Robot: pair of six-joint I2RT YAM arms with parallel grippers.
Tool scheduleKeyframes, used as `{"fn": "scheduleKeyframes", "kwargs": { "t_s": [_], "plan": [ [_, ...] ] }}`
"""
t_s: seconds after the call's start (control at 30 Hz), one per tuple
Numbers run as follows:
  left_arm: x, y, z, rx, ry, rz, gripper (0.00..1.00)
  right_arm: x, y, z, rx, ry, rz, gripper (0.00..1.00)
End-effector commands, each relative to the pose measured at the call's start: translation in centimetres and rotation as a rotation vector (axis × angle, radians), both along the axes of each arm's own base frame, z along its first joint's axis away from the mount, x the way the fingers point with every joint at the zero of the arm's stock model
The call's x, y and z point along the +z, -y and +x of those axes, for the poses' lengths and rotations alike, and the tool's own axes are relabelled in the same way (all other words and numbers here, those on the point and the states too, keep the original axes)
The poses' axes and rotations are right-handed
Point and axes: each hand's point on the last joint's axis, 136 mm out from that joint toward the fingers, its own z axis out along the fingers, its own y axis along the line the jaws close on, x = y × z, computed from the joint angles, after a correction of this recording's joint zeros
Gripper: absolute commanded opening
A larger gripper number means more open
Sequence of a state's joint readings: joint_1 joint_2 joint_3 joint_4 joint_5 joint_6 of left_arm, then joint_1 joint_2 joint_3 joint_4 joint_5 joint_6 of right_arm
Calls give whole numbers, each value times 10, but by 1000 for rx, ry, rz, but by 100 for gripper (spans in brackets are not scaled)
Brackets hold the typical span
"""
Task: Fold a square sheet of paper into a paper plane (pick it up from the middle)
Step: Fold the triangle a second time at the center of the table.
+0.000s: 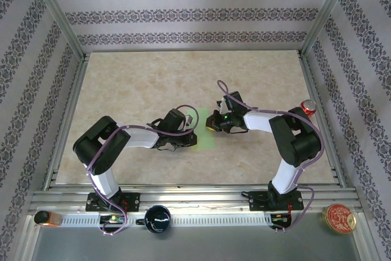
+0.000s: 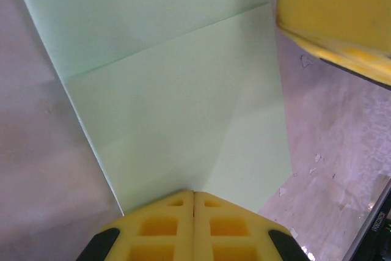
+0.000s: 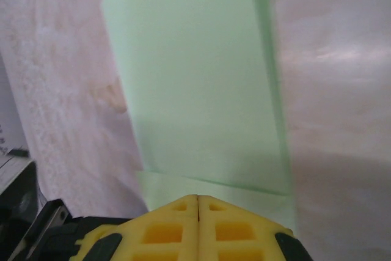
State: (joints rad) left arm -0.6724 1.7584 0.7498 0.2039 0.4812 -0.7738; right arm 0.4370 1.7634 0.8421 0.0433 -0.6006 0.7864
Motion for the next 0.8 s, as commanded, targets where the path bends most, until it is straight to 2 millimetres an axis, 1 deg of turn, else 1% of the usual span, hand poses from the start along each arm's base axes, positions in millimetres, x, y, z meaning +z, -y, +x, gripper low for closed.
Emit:
{"fn": "scheduleKeyframes", "kwargs": {
  "t_s": [0.0,0.1,0.13,0.2,0.3,0.47,0.57,0.67,0.77],
  "plan": [
    [-35,-23,-23,19,-110,105,0,-5,-13,-16,65,-9,12,3],
    [-34,-21,-21,17,-108,103,0,-25,-9,-22,43,-72,2,3],
    [-34,-21,-21,16,-108,103,0,-31,-5,-22,31,-84,-19,2],
    [-34,-22,-21,16,-108,108,0,-39,7,-18,-3,-104,-64,2],
    [-38,-26,-23,16,-108,138,0,-40,21,-2,-60,-86,-79,1],
    [-40,-26,-26,5,-116,139,0,-29,43,25,-154,-65,-38,2],
    [-39,-25,-27,2,-114,134,0,-20,51,34,-164,-44,-53,2],
    [-30,-24,-22,13,-73,137,0,-5,50,34,-150,-11,-43,3],
    [-9,-18,-9,26,-3,119,0,13,45,25,-139,27,-29,5]
  ]
}}
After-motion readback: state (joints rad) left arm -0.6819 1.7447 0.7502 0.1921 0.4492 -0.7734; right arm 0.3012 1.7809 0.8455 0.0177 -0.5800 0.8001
